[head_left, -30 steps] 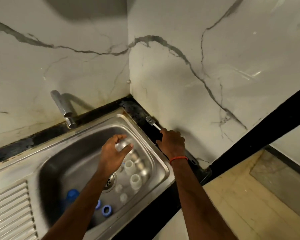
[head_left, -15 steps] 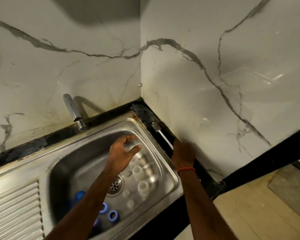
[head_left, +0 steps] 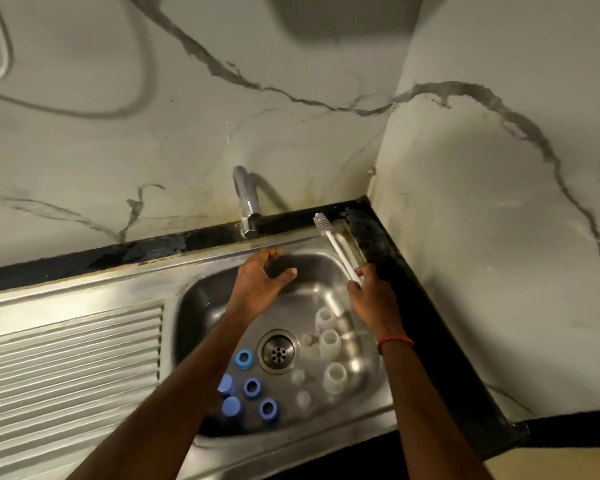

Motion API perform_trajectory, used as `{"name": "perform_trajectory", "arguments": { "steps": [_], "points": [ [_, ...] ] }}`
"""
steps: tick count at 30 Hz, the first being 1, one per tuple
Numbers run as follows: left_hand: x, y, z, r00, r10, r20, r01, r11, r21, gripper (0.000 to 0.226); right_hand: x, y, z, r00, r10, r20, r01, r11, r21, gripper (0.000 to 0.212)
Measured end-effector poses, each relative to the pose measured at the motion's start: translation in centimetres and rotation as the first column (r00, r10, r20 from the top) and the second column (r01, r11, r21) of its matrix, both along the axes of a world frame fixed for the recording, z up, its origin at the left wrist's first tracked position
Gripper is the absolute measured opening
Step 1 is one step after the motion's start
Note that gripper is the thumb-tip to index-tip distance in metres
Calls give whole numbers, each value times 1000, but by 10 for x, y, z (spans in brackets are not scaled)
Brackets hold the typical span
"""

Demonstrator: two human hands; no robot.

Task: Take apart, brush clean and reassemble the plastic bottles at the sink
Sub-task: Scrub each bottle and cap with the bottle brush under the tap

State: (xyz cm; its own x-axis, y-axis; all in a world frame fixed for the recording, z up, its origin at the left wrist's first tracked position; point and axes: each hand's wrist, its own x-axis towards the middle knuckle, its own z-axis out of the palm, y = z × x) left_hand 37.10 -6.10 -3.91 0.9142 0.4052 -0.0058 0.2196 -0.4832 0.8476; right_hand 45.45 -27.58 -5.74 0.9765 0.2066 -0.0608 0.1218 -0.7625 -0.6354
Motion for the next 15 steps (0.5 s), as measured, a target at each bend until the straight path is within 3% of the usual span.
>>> {"name": "perform_trajectory", "arguments": {
  "steps": [8,15],
  "points": [
    [15,41,-1,972,102,-212,-27,943,330,82,-9,28,-3,995,80,-55,-75,994,84,11],
    [37,62,-4,913,110,-392,130,833,537,98,-4,45,-3,989,143,-33,-137,981,141,9]
  ]
}}
